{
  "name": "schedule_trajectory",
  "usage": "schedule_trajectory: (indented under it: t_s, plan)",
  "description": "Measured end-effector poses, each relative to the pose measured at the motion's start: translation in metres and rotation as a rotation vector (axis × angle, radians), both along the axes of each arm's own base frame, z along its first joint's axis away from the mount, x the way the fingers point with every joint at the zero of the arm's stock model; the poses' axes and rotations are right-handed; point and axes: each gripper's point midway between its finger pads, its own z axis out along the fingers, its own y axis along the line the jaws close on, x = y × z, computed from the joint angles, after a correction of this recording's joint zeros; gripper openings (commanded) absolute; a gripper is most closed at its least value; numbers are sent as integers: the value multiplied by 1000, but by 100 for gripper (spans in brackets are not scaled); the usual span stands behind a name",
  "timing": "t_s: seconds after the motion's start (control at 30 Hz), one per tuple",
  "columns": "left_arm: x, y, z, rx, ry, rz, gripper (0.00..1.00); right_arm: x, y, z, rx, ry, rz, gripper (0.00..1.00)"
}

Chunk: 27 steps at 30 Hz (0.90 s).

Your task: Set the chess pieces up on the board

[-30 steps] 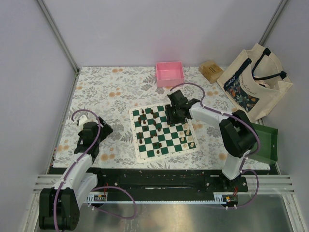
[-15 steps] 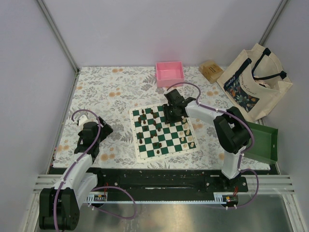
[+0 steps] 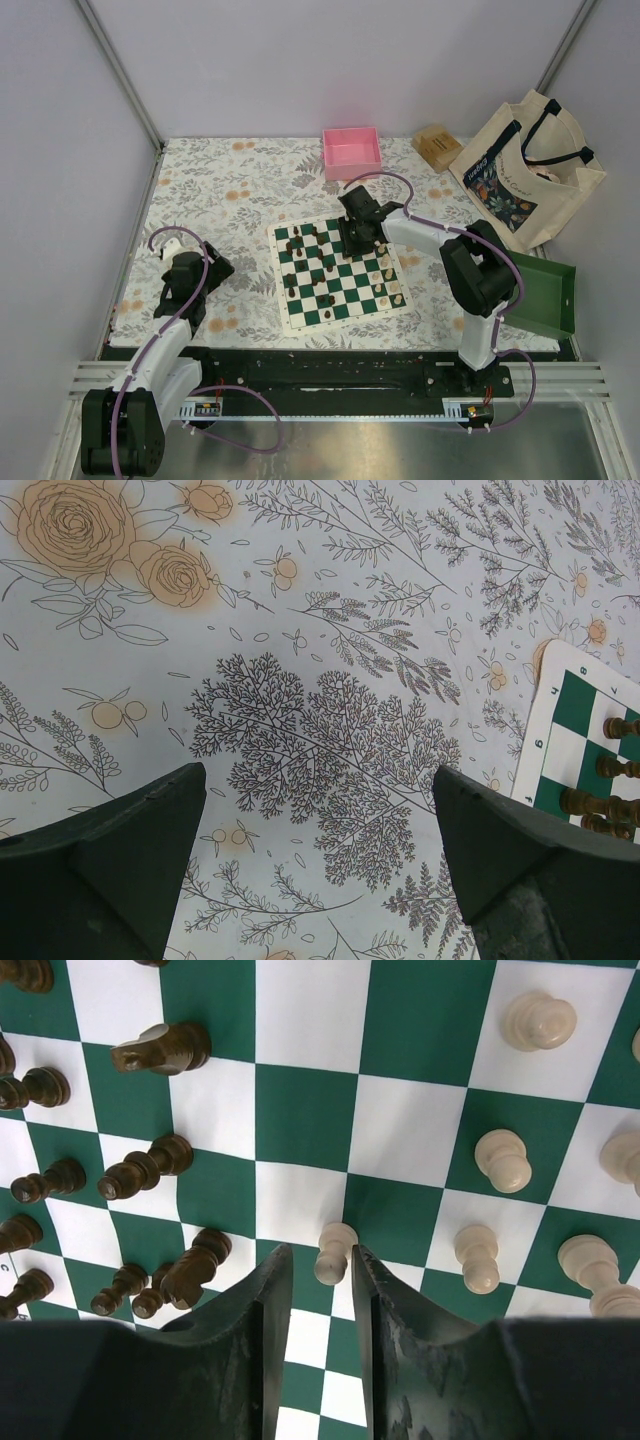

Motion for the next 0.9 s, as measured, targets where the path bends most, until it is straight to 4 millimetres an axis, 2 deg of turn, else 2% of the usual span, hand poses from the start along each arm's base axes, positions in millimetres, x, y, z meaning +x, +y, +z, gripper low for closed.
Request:
schedule_trajectory:
  t_s: [0.47,0.9]
  plan:
    - [0,0,0,0,0,0,99,1,0,-2,-11,11,0,38]
    - [0,0,0,0,0,0,99,-2,-3,-4,-26,24,7,20]
